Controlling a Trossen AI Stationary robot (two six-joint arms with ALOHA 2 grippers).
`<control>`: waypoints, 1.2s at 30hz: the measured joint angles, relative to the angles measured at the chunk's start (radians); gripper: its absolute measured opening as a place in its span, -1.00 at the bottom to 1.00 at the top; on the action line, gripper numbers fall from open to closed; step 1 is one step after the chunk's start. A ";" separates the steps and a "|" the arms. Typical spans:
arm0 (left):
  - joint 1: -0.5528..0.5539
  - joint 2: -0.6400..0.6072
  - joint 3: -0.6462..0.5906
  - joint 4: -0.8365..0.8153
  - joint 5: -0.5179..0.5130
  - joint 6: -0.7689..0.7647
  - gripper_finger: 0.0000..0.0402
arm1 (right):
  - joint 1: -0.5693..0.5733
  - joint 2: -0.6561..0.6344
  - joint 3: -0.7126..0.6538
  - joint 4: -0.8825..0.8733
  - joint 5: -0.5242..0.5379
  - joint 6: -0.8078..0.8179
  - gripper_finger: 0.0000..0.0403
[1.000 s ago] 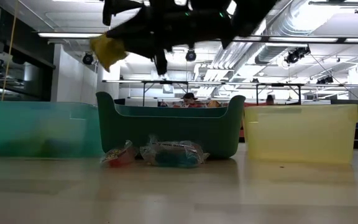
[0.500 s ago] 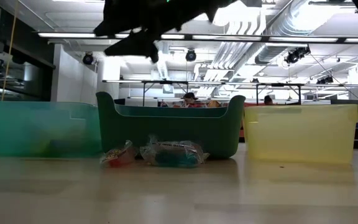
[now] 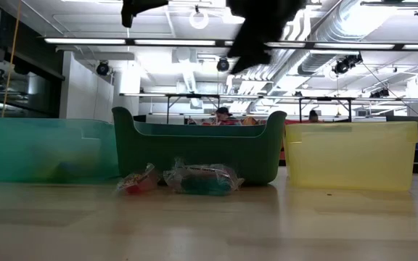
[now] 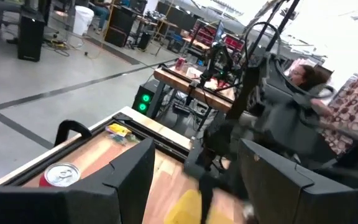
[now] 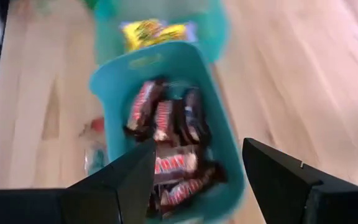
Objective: Sort candy
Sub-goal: Put the yellow candy into the green bin
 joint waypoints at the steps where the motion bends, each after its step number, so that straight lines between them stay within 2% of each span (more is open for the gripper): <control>1: -0.004 0.000 0.000 0.000 0.000 0.000 0.09 | 0.009 -0.054 -0.061 0.019 0.030 0.056 0.17; 6: -0.036 0.000 0.000 0.000 -0.011 0.022 0.09 | 0.074 -0.300 -0.294 0.121 0.174 0.302 0.17; 12: -0.064 0.000 0.000 0.000 -0.012 0.044 0.09 | 0.098 -0.460 -0.393 0.247 0.290 0.372 0.17; 21: -0.111 0.000 -0.006 0.012 -0.036 0.024 0.09 | 0.090 -0.469 -0.389 0.260 0.278 0.365 0.17; 25: -0.200 0.000 -0.066 0.120 -0.002 -0.082 0.09 | 0.090 -0.469 -0.389 0.268 0.277 0.365 0.17; 28: -0.299 0.000 -0.093 0.126 0.005 -0.164 0.09 | 0.090 -0.469 -0.389 0.268 0.277 0.364 0.17; 31: -0.397 0.001 -0.097 0.069 -0.033 -0.203 0.09 | 0.090 -0.469 -0.389 0.268 0.277 0.348 0.17; 36: -0.509 0.000 -0.097 -0.034 -0.177 -0.170 0.09 | 0.090 -0.469 -0.389 0.268 0.266 0.346 0.17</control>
